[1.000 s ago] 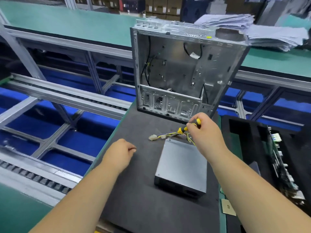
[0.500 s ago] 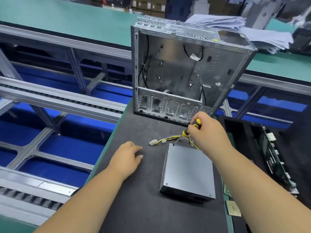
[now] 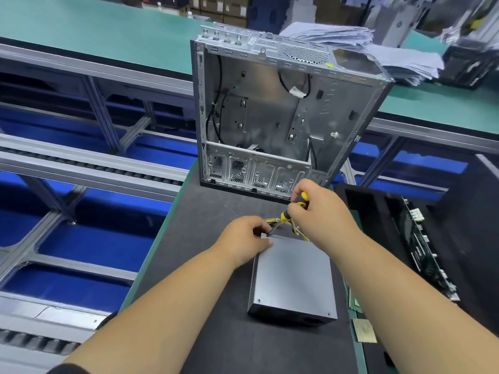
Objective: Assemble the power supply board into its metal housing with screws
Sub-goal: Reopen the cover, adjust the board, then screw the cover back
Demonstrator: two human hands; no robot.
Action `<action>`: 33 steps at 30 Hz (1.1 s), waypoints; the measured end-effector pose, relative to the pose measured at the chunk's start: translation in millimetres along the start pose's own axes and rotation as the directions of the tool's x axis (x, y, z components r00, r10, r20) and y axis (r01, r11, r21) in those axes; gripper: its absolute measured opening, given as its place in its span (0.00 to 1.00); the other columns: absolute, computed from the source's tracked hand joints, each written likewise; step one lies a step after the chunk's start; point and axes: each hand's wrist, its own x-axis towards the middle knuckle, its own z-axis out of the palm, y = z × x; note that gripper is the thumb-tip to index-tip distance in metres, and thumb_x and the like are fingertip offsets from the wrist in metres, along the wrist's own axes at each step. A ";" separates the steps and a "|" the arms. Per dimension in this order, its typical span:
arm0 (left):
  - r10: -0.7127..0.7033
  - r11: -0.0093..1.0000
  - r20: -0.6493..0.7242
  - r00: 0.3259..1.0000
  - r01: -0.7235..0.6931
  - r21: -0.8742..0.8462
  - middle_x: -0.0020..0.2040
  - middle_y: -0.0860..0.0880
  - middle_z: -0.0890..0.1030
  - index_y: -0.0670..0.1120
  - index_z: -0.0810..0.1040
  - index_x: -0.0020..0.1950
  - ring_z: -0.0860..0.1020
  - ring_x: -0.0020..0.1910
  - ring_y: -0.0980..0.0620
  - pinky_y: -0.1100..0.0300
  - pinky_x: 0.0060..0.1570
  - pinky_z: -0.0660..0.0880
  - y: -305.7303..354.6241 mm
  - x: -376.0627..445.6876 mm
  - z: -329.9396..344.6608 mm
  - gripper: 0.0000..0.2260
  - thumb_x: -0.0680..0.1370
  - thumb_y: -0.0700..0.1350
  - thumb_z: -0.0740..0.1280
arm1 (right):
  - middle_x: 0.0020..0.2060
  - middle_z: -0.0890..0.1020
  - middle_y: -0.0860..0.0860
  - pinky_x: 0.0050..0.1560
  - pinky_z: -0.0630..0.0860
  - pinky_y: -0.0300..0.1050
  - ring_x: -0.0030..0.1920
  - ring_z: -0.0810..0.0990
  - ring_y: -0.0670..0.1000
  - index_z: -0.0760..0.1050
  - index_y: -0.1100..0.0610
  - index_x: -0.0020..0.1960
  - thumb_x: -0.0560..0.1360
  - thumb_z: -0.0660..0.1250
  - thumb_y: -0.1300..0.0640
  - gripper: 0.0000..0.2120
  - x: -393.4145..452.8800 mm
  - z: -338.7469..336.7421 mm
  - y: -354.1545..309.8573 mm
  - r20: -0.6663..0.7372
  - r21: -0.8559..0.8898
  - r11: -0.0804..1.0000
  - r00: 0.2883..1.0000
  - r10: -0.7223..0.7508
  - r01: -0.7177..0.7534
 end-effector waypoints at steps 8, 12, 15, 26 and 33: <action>-0.007 0.998 -0.007 1.000 0.007 -0.064 0.37 0.57 0.76 0.55 0.79 0.45 0.74 0.35 0.62 0.77 0.36 0.68 -3.3 -0.6 1.6 0.10 0.70 0.43 0.77 | 0.33 0.80 0.46 0.34 0.73 0.45 0.37 0.78 0.49 0.73 0.48 0.41 0.76 0.59 0.37 0.16 23.3 -11.7 -13.0 0.134 -0.267 0.960 0.990 -0.053 0.087; -0.026 0.996 0.005 1.000 0.027 -0.088 0.38 0.56 0.76 0.56 0.77 0.43 0.74 0.37 0.58 0.71 0.39 0.70 -3.8 -0.1 2.3 0.11 0.71 0.43 0.77 | 0.31 0.76 0.45 0.33 0.66 0.44 0.36 0.74 0.48 0.74 0.50 0.47 0.81 0.59 0.47 0.10 31.1 -9.0 -18.9 0.187 -0.274 0.943 0.972 -0.139 0.187; -0.028 0.997 0.002 1.000 0.028 -0.078 0.38 0.55 0.76 0.56 0.77 0.43 0.74 0.38 0.57 0.71 0.39 0.71 -3.2 -0.4 2.8 0.11 0.71 0.43 0.77 | 0.30 0.74 0.43 0.32 0.64 0.44 0.33 0.71 0.44 0.70 0.49 0.48 0.80 0.60 0.53 0.03 32.7 -14.0 -16.5 0.257 -0.178 0.955 0.948 -0.186 0.236; -0.051 0.996 0.001 0.999 0.051 -0.070 0.39 0.54 0.77 0.56 0.78 0.44 0.75 0.38 0.57 0.68 0.37 0.70 1.6 -3.3 1.4 0.09 0.72 0.45 0.76 | 0.35 0.72 0.47 0.37 0.69 0.48 0.40 0.73 0.53 0.68 0.52 0.47 0.79 0.55 0.37 0.19 41.3 -16.8 -30.5 0.267 -0.496 0.824 0.951 -0.155 0.273; -0.048 0.996 -0.015 0.999 0.046 -0.080 0.38 0.54 0.76 0.54 0.79 0.45 0.74 0.37 0.57 0.74 0.33 0.67 0.5 -4.0 2.3 0.08 0.72 0.44 0.76 | 0.40 0.76 0.44 0.40 0.72 0.46 0.42 0.75 0.49 0.72 0.50 0.45 0.74 0.65 0.58 0.03 39.3 -23.9 -32.0 0.379 -0.132 0.951 0.901 -0.212 0.279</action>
